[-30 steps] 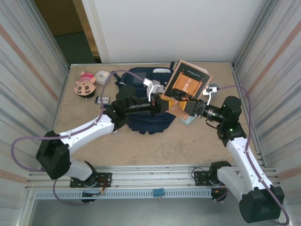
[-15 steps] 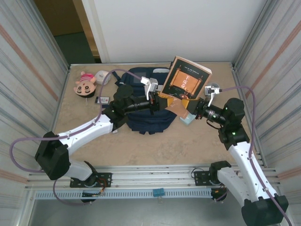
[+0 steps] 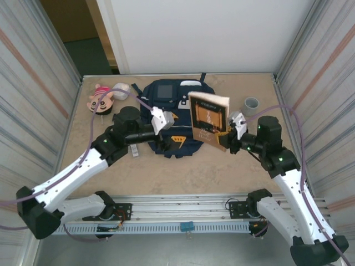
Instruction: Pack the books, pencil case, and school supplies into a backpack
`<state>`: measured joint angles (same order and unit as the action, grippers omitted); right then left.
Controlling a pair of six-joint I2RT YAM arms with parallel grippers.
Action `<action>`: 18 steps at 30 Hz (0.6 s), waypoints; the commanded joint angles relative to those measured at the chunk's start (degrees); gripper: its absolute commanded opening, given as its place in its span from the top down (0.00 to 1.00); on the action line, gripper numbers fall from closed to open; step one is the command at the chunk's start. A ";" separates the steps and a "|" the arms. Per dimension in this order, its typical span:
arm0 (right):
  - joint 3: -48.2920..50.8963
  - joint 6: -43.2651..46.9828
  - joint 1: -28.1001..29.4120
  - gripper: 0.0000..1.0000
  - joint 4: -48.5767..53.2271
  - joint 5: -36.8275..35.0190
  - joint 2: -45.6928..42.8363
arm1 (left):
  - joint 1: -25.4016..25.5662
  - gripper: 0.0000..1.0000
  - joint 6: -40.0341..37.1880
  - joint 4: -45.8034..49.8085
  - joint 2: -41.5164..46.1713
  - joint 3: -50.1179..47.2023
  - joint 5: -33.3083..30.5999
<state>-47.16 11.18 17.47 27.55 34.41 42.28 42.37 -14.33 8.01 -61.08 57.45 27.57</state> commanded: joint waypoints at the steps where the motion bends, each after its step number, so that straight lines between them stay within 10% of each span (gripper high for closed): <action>1: -2.05 18.14 3.22 1.00 6.50 -3.76 -1.33 | -0.01 0.14 -17.05 14.73 1.66 3.49 -3.66; 18: -3.59 30.91 17.75 1.00 8.66 -13.53 7.30 | 3.79 0.08 -21.54 17.91 -2.25 7.35 -5.11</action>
<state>-47.18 39.70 35.11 39.20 20.78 49.65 46.11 -34.46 27.22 -65.14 63.33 22.41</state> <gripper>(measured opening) 0.174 0.914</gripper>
